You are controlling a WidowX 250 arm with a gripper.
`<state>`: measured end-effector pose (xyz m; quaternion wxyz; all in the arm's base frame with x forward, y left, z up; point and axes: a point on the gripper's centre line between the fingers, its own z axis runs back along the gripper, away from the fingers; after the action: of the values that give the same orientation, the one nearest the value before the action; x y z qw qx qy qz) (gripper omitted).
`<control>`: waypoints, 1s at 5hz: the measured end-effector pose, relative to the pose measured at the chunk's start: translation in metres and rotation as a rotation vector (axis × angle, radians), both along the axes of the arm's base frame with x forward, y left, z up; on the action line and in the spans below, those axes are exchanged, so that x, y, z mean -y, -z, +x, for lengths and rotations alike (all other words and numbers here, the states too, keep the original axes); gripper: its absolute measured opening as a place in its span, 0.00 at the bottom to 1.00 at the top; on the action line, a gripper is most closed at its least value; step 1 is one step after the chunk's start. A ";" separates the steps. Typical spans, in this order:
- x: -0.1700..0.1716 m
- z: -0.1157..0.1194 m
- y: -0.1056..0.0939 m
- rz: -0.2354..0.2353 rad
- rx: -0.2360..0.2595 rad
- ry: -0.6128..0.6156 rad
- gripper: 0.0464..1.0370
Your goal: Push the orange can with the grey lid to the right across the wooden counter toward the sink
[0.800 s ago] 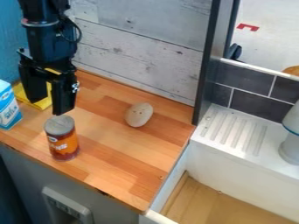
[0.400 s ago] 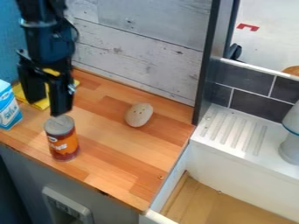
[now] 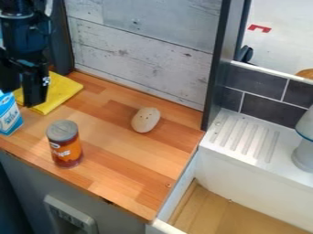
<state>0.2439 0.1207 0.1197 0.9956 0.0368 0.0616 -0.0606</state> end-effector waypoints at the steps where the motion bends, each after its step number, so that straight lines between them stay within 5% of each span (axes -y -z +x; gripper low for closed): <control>1: -0.016 0.005 0.013 0.097 0.007 -0.040 0.96; 2: -0.023 0.011 0.028 0.165 -0.001 -0.044 0.96; 5: -0.014 0.023 0.075 0.129 -0.097 -0.019 0.96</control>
<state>0.2674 0.1349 0.0449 0.9875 0.0973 0.1138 -0.0488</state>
